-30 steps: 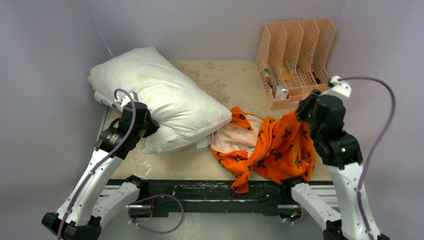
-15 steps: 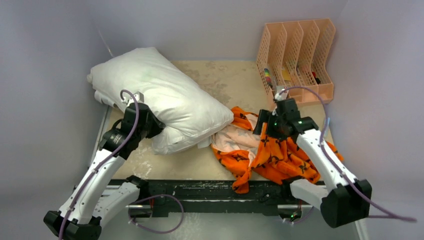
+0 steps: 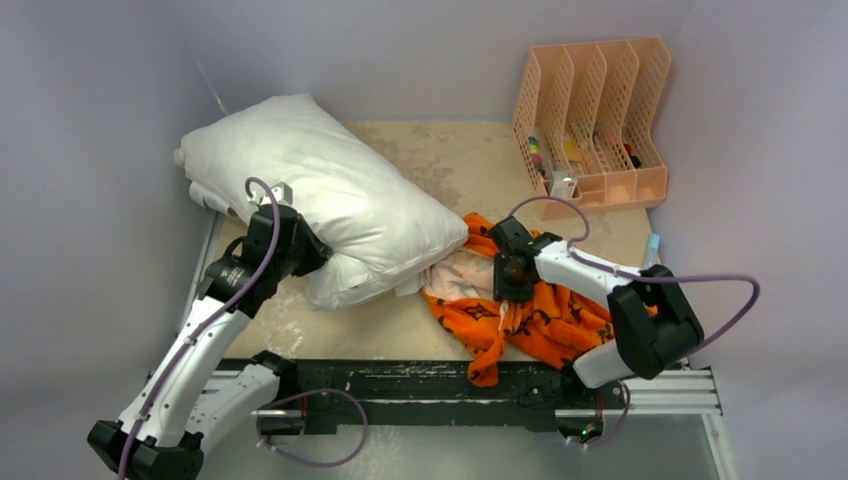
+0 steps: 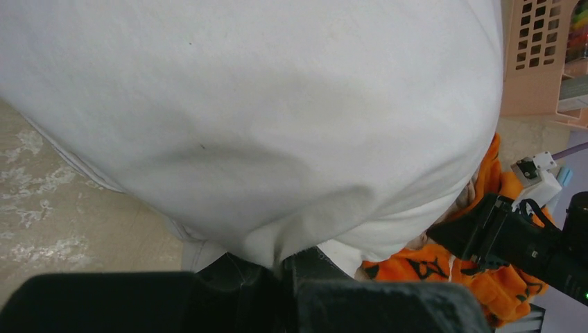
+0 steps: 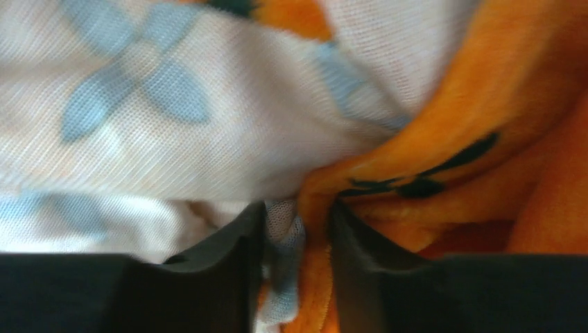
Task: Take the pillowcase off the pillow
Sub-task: Remove the pillow from the pillowcase, then adjust the pillow at the center of the board.
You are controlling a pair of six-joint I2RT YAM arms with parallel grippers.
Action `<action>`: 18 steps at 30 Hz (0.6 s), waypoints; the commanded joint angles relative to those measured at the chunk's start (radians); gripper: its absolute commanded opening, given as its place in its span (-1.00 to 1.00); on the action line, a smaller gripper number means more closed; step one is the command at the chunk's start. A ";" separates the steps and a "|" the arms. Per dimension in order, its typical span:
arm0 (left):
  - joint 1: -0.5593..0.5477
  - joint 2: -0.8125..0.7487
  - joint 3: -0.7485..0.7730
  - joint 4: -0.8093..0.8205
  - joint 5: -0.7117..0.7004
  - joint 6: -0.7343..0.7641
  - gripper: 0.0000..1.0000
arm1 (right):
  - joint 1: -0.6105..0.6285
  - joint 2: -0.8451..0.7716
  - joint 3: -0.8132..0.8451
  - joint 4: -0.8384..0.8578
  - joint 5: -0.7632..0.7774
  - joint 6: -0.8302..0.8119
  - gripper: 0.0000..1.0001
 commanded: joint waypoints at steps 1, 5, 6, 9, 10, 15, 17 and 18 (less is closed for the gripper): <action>0.007 0.023 0.065 0.045 0.056 0.061 -1.00 | -0.005 0.009 0.047 0.046 0.221 0.116 -0.74; 0.007 0.035 0.018 0.075 0.159 0.064 -1.00 | -0.166 -0.166 0.074 0.077 0.246 0.064 -1.00; 0.005 0.031 -0.002 0.100 0.192 0.057 -1.00 | -0.195 -0.201 0.107 0.052 0.294 0.045 -1.00; -0.053 0.030 -0.048 0.171 0.229 0.016 -1.00 | -0.237 -0.284 0.250 -0.025 0.432 -0.024 -1.00; -0.103 0.037 -0.054 0.186 0.201 0.003 -1.00 | -0.240 -0.310 0.298 -0.044 0.472 -0.046 -1.00; -0.364 0.128 -0.024 0.252 0.012 -0.070 -1.00 | -0.240 -0.369 0.445 -0.134 0.599 -0.076 -1.00; -0.451 0.169 -0.002 0.287 -0.063 -0.099 -1.00 | -0.240 -0.404 0.456 -0.114 0.604 -0.115 -1.00; -0.487 0.192 0.010 0.305 -0.089 -0.103 -1.00 | -0.240 -0.421 0.473 -0.111 0.633 -0.122 -1.00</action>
